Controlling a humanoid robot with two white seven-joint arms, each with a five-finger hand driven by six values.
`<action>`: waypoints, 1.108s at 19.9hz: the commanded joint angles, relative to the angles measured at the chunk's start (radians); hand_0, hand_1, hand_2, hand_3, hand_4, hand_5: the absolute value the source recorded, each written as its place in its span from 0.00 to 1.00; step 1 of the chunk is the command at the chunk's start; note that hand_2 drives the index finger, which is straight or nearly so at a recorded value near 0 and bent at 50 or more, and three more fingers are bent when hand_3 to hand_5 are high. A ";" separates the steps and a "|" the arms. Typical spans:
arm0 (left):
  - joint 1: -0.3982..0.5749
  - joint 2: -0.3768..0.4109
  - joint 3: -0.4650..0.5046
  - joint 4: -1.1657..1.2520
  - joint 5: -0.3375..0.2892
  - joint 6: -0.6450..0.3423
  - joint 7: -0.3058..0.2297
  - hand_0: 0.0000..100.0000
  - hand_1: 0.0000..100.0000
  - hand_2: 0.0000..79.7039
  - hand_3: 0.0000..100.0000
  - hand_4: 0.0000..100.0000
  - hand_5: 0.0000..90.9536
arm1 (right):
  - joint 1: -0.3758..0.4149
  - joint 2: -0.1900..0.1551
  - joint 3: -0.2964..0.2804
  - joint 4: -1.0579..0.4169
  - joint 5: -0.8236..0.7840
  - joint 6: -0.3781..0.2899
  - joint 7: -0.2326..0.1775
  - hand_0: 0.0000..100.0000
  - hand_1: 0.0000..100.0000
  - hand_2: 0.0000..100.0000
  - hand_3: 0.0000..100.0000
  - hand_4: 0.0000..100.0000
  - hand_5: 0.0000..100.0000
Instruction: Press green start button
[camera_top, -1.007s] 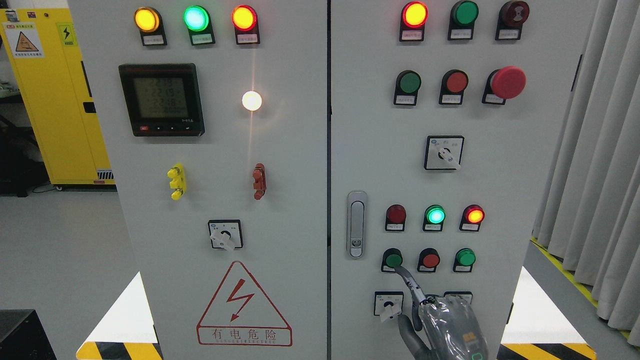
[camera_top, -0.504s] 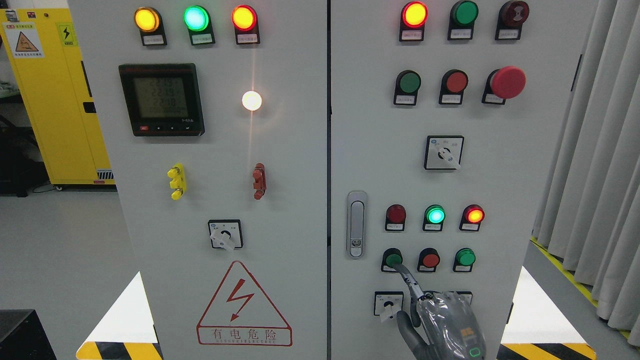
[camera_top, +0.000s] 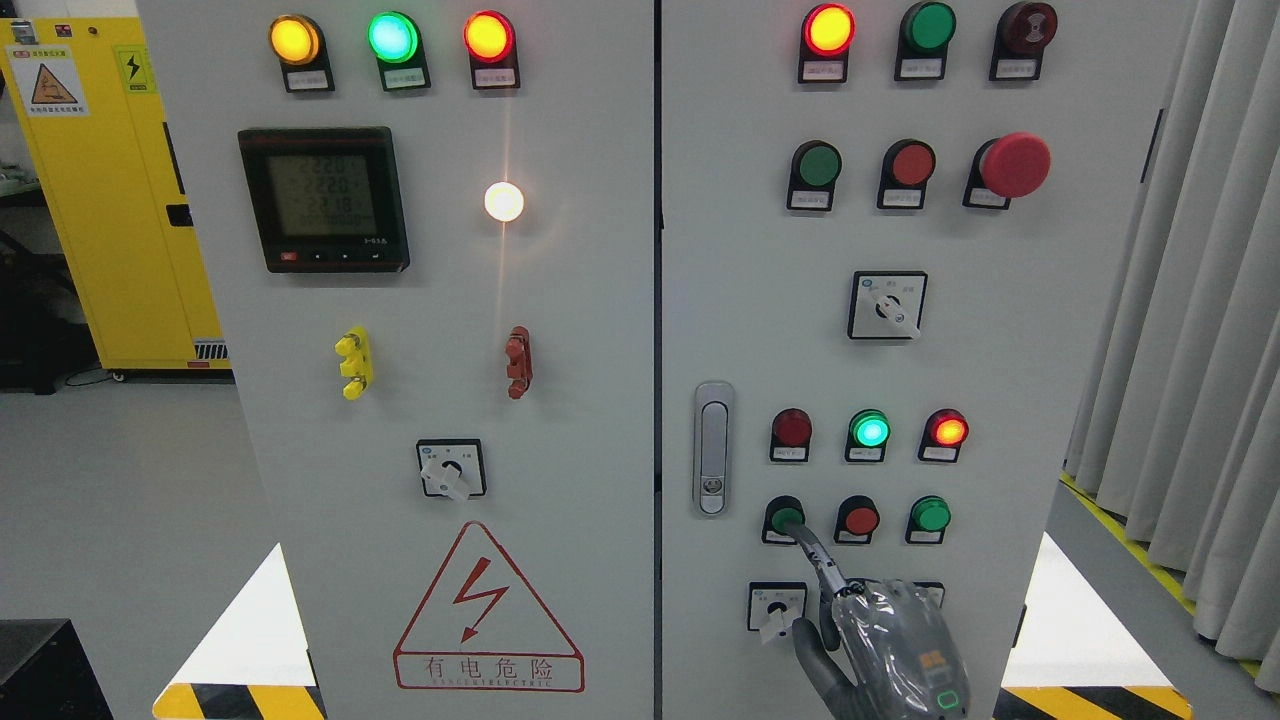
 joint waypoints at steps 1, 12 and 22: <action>0.000 0.000 0.000 -0.001 0.000 0.001 0.000 0.12 0.56 0.00 0.00 0.00 0.00 | -0.003 0.001 0.001 0.027 -0.004 0.001 0.005 0.68 1.00 0.00 0.91 0.95 1.00; 0.000 0.000 0.000 -0.001 0.000 0.001 0.000 0.12 0.56 0.00 0.00 0.00 0.00 | -0.012 0.001 -0.001 0.037 -0.007 0.001 0.015 0.67 1.00 0.00 0.91 0.94 1.00; 0.001 0.000 0.000 0.001 0.000 0.001 0.000 0.12 0.56 0.00 0.00 0.00 0.00 | -0.001 0.001 -0.001 -0.019 -0.010 -0.007 -0.017 0.68 1.00 0.00 0.91 0.94 1.00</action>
